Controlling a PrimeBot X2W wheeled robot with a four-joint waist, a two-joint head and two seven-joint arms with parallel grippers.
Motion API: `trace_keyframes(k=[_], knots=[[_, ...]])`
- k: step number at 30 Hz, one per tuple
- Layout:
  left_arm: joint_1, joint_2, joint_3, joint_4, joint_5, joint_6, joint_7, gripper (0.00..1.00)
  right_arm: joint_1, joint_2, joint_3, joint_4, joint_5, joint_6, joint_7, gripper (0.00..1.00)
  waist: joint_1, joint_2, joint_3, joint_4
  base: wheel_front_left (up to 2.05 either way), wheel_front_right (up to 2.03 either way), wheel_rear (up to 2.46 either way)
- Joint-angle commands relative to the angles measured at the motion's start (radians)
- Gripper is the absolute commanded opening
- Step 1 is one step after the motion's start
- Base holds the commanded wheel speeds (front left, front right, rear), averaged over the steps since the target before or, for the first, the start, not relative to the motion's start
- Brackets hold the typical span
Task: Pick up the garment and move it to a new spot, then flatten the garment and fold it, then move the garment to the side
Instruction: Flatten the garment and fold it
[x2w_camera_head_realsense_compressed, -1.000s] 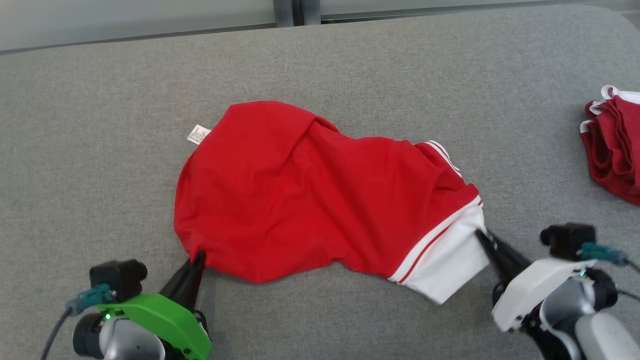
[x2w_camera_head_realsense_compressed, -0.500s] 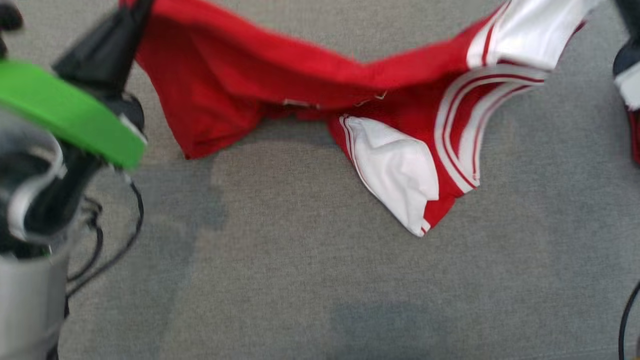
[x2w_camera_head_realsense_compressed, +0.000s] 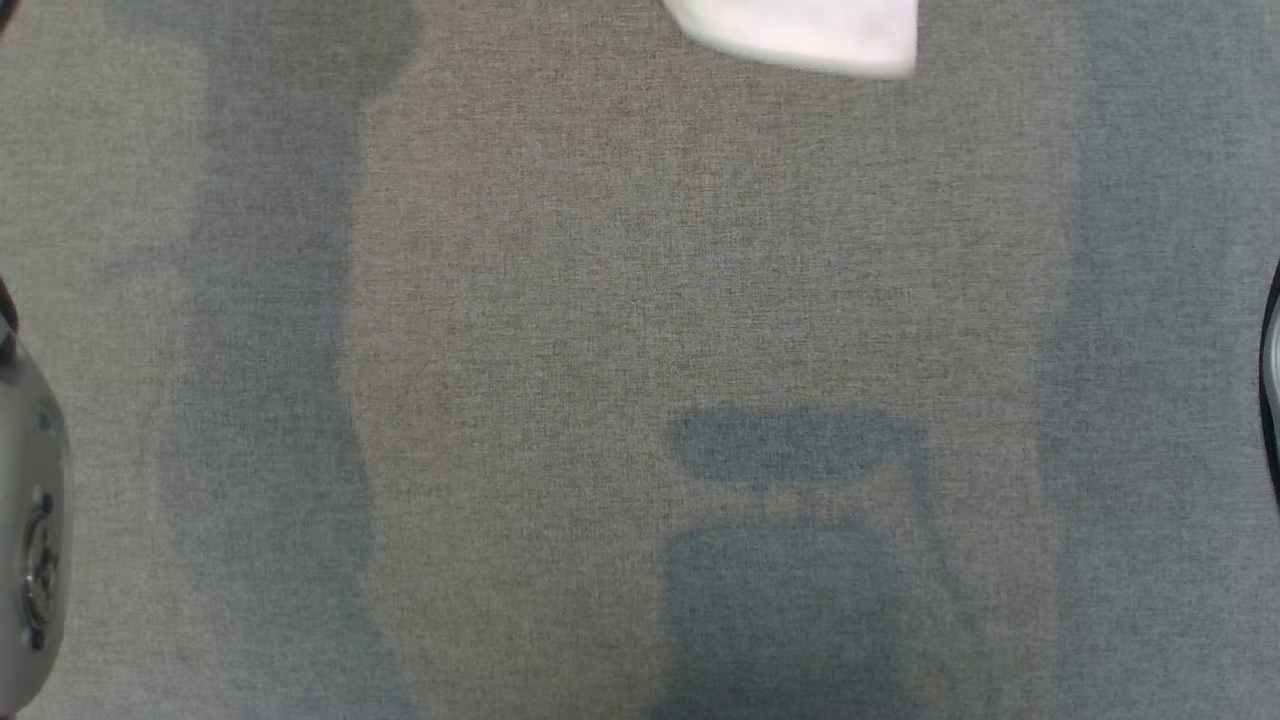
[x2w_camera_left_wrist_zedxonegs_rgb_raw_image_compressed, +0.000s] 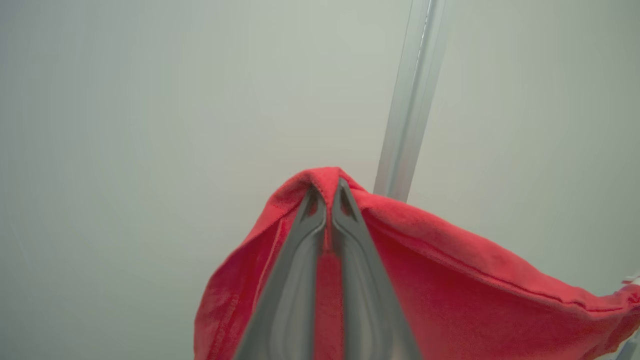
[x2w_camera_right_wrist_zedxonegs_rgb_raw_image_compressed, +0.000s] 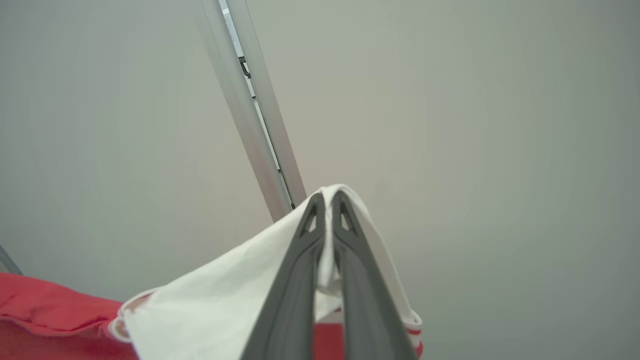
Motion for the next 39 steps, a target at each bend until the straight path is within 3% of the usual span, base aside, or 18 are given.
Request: trace_keyframes(k=[1, 4, 7, 11, 15, 22, 26, 30, 34, 39], knots=[[-0.022, 0.005, -0.005, 0.036, 0.018, -0.020, -0.035, 0.00, -0.031, -0.002, -0.006, 0.018, -0.017, 0.000, -0.037, 0.00, -0.0003, 0.0000, 0.005, 0.006, 0.00, 0.00, 0.00], [-0.062, 0.008, -0.006, 0.117, 0.013, -0.076, -0.137, 0.00, -0.053, 0.011, 0.006, 0.055, -0.002, 0.000, -0.088, 0.00, -0.0003, 0.0000, -0.003, 0.000, 0.00, 0.00, 0.00], [-0.010, 0.002, -0.026, 0.171, -0.011, -0.118, -0.228, 0.00, 0.032, -0.019, 0.060, 0.038, 0.049, 0.000, -0.115, 0.00, -0.0003, 0.0000, -0.014, -0.009, 0.00, 0.00, 0.00], [0.173, 0.036, -0.148, 0.168, -0.050, -0.134, -0.301, 0.00, 0.299, -0.086, 0.170, -0.031, 0.164, 0.000, -0.154, 0.00, -0.0003, 0.0000, -0.067, -0.033, 0.00, 0.00, 0.00], [0.460, 0.120, -0.274, 0.103, -0.120, -0.133, -0.349, 0.00, 0.648, -0.142, 0.210, -0.112, 0.280, 0.000, -0.180, 0.00, -0.0003, 0.0000, -0.128, -0.051, 0.00, 0.00, 0.00], [0.870, 0.216, -0.284, -0.044, -0.157, -0.133, -0.392, 0.00, 1.100, -0.191, 0.228, -0.233, 0.386, 0.000, -0.234, 0.00, -0.0003, 0.0000, -0.222, -0.082, 0.00, 0.00, 0.00], [1.026, 0.228, -0.244, -0.166, -0.120, -0.097, -0.392, 0.00, 1.238, -0.199, 0.218, -0.291, 0.425, 0.000, -0.230, 0.00, -0.0003, 0.0000, -0.257, -0.086, 0.00, 0.00, 0.00], [1.320, 0.229, -0.213, -0.336, -0.086, -0.002, -0.392, 0.00, 1.462, -0.214, 0.219, -0.401, 0.464, 0.000, -0.211, 0.00, -0.0003, 0.0000, -0.312, -0.099, 0.00, 0.00, 0.00], [1.544, 0.200, -0.179, -0.470, -0.097, 0.077, -0.392, 0.00, 1.643, -0.218, 0.194, -0.502, 0.494, 0.000, -0.202, 0.00, -0.0003, 0.0000, -0.325, -0.111, 0.00, 0.00, 0.00], [1.740, 0.162, -0.154, -0.645, -0.144, 0.135, -0.380, 0.00, 1.807, -0.191, 0.108, -0.646, 0.532, 0.000, -0.212, 0.00, -0.0003, 0.0000, -0.293, -0.116, 0.00, 0.00, 0.00]])
